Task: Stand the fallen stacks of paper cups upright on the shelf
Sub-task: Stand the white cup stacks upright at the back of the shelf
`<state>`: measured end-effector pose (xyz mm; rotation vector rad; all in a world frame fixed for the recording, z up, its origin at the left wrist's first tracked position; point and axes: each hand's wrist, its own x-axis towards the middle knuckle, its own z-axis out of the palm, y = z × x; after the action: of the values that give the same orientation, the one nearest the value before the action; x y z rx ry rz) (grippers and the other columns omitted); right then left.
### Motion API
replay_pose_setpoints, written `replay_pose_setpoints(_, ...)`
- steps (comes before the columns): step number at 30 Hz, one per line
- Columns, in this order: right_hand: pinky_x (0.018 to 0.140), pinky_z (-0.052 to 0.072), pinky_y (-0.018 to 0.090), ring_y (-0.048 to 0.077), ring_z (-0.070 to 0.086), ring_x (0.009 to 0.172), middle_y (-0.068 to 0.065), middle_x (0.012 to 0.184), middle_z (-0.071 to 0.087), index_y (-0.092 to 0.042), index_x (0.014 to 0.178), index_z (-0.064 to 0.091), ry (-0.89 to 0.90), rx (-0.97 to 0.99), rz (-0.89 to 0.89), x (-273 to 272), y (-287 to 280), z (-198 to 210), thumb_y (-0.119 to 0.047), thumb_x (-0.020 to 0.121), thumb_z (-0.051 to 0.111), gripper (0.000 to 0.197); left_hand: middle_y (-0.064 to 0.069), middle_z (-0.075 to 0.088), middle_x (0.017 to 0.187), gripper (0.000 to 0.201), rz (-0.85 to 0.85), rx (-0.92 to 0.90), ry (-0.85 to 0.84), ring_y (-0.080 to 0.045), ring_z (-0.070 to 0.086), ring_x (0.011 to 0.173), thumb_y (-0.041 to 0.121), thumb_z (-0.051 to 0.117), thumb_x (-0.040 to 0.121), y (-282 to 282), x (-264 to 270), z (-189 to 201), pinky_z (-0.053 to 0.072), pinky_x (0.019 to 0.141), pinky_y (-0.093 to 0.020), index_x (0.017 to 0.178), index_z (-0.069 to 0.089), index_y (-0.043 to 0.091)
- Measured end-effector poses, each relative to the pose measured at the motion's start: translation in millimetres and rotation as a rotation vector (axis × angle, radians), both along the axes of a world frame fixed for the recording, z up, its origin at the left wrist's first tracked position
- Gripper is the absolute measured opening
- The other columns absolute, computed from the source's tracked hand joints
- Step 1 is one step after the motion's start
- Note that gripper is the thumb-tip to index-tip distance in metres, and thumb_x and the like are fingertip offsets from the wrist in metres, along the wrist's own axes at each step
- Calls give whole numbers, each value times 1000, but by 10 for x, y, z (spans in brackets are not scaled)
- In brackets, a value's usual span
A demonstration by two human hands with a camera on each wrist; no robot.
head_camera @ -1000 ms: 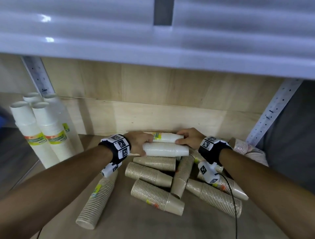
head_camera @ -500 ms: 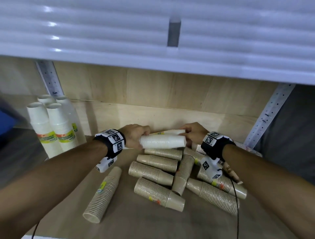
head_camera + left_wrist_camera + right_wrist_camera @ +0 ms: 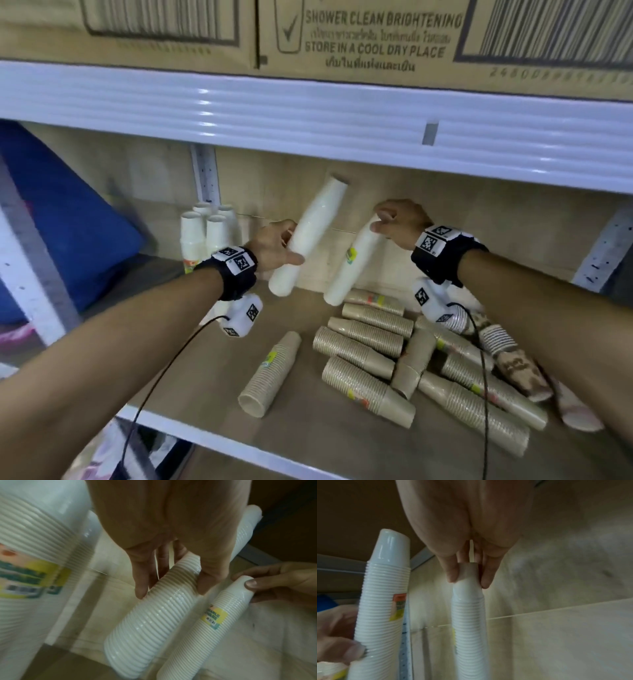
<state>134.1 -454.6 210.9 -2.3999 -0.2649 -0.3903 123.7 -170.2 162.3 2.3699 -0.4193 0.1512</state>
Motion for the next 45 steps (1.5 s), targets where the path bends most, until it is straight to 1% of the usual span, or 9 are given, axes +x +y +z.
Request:
replay_pose_setpoints(3,91,49,28,22,61,113,6,122,64,-15,115,68,-21,-58,24,25,349,149,-20,81,75,34,2,60,97,49,71,-84,18,-17,59,87,20,82,75,193,-133,27,48,68,-27,115,54,15)
replay_pose_setpoints(8,90,37,18,19,54,123,3,135,56,-19,124,64,-49,-122,112,-39,932,262,-24,85,72,41,-2,64,99,51,134,-177,64,-22,64,93,20,83,73,522,-316,-87,56,77,-39,115,54,22)
replay_pose_setpoints(12,82,34,16,17,55,121,2,131,59,-17,121,65,-46,-122,193,-154,1343,268,-22,86,70,36,2,65,95,50,204,-215,75,-19,64,91,19,84,72,706,-471,-256,56,78,-38,114,57,20)
replay_pose_setpoints(20,86,33,16,18,55,122,2,132,59,-15,124,64,40,-175,322,-223,1878,69,-20,84,72,42,5,63,98,55,302,-216,125,-18,63,95,22,84,70,952,-676,-613,57,82,-41,117,56,19)
replay_pose_setpoints(24,81,35,17,17,57,118,3,129,60,-13,123,64,77,-188,354,-251,1997,-27,-19,83,72,40,5,61,107,67,322,-166,147,-17,59,100,23,83,73,1011,-737,-732,49,81,-31,130,48,22)
replay_pose_setpoints(28,81,36,19,18,57,116,2,125,60,-15,120,66,102,-185,382,-281,2046,-55,-18,84,72,37,2,61,115,68,335,-119,169,-17,57,103,21,83,73,1035,-751,-813,48,87,-31,131,49,20)
replay_pose_setpoints(33,82,37,23,20,56,113,1,123,60,-19,116,67,107,-216,397,-297,2074,-20,-19,84,70,33,8,61,107,61,341,-71,207,-18,59,103,22,82,72,1007,-750,-859,49,93,-36,125,50,24)
replay_pose_setpoints(39,84,41,26,21,57,111,2,119,63,-16,114,68,101,-198,383,-295,2053,-36,-19,84,68,30,8,59,106,54,300,-82,219,-16,57,102,16,80,76,973,-724,-823,46,88,-32,121,50,23)
replay_pose_setpoints(45,80,39,25,15,56,102,-2,113,63,-17,113,68,85,-198,346,-288,2048,1,-30,85,70,32,5,61,104,62,318,-113,208,-18,60,98,26,81,76,1107,-716,-530,52,89,-38,127,47,25)
